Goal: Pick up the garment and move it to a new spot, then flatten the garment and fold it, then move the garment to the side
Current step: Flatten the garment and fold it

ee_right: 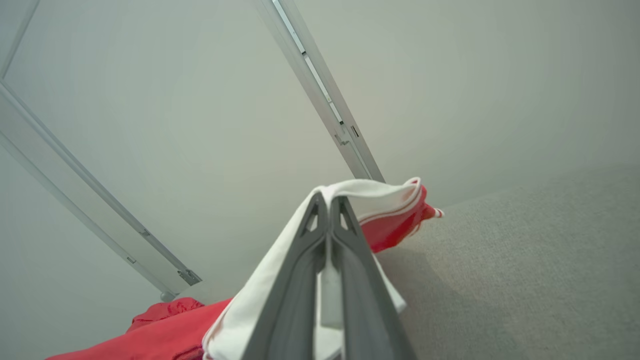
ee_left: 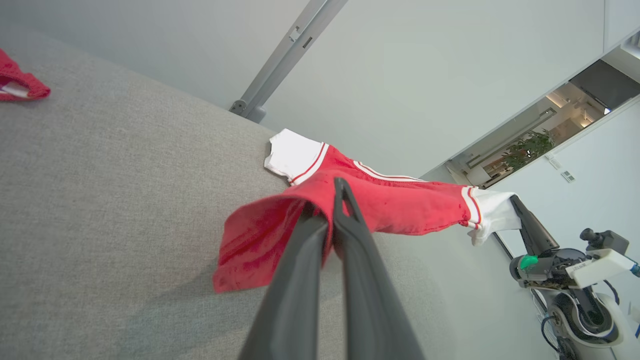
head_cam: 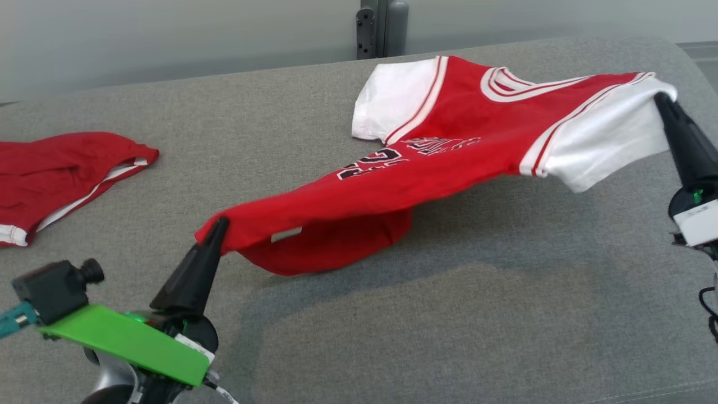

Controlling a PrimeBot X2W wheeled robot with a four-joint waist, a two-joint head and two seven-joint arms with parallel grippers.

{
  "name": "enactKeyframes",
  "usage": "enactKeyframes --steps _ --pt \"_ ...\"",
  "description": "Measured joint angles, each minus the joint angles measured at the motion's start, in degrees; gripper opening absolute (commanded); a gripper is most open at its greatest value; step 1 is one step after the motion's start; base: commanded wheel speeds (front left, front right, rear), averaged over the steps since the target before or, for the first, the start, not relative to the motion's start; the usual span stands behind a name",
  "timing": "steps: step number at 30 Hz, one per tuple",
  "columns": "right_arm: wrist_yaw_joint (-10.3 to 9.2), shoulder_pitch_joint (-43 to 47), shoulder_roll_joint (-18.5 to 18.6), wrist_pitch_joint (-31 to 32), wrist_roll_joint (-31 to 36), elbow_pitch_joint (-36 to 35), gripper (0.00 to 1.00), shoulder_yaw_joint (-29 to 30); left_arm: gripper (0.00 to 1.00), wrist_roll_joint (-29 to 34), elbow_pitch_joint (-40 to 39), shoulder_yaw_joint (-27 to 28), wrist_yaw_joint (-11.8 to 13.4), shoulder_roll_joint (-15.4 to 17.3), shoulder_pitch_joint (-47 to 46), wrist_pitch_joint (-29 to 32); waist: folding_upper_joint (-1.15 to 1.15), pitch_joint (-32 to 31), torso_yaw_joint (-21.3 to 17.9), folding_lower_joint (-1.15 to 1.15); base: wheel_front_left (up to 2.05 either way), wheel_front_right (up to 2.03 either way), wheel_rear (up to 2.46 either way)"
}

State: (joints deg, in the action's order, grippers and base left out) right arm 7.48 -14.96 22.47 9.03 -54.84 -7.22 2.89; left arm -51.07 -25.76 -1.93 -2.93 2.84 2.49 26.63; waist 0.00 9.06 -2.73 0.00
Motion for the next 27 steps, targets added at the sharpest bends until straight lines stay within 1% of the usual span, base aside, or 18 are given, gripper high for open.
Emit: enactKeyframes --steps 3,5,8,11,12,14,16,18,20,22,25,27 --pt "0.0 -1.91 -0.35 2.14 -1.23 -5.76 0.0 3.55 0.0 -2.64 -4.68 1.9 1.54 0.26 -3.65 1.59 0.0 -0.07 -0.76 0.0 0.0 0.0 0.0" --pt "0.0 -3.76 -0.67 3.85 -1.82 -8.93 0.0 5.35 0.0 -3.61 -7.09 2.56 2.33 1.0 -6.54 3.13 0.0 0.14 -1.12 0.0 0.0 0.0 0.0" --pt "0.0 -7.49 -1.38 6.75 -2.15 -11.84 0.0 8.06 0.0 -5.12 -9.01 3.71 3.99 2.4 -12.06 5.45 0.0 0.98 -1.43 0.0 0.0 0.0 0.0" --pt "0.0 -12.95 -1.44 9.79 -0.87 -11.67 0.0 10.31 0.0 -5.03 -8.57 3.96 5.35 4.48 -19.66 8.1 0.0 2.44 -1.67 0.0 0.0 0.0 0.0" --pt "0.0 -15.44 -1.58 10.91 -0.49 -10.82 0.0 10.74 0.0 -5.04 -7.8 3.71 5.94 4.81 -22.74 8.92 0.0 3.11 -1.73 0.0 0.0 0.0 0.0" --pt "0.0 -19.98 -1.78 13.06 0.75 -8.34 0.0 11.32 0.0 -4.04 -5.58 2.91 6.55 6.49 -28.46 10.92 0.0 4.44 -1.81 0.0 0.0 0.0 0.0" --pt "0.0 -25.43 -1.7 14.79 3.56 -5.01 0.0 11.46 0.0 -2.52 -1.71 2.12 7.91 7.27 -35.43 12.2 0.0 6.13 -1.82 0.0 0.0 0.0 0.0" --pt "0.0 -31.37 -1.53 16.22 6.24 -1.14 0.0 10.95 0.0 -0.65 3.03 0.77 8.26 8.48 -42.68 13.32 0.0 7.95 -1.78 0.0 0.0 0.0 0.0" --pt "0.0 -38.0 -1.48 16.4 9.79 3.35 0.0 10.11 0.0 3.44 9.29 -1.22 8.05 10.14 -50.46 13.55 0.0 10.08 -1.69 0.01 0.0 0.0 0.0" --pt "0.0 -44.24 -1.74 16.22 12.52 7.69 0.0 9.14 0.0 6.11 15.96 -2.83 8.21 10.1 -57.08 12.87 0.0 12.17 -1.56 0.01 0.0 0.0 0.0" --pt "0.01 -54.89 -3.52 13.83 16.91 15.36 0.0 8.47 0.0 10.71 27.72 -3.99 9.03 9.13 -68.01 8.87 0.0 15.76 -1.25 0.01 0.0 0.0 0.0" --pt "0.01 -61.34 -5.24 11.21 19.38 19.6 0.0 8.15 0.0 14.11 34.07 -4.67 9.23 8.9 -74.53 4.89 0.0 17.99 -1.06 0.01 0.0 0.0 0.0"
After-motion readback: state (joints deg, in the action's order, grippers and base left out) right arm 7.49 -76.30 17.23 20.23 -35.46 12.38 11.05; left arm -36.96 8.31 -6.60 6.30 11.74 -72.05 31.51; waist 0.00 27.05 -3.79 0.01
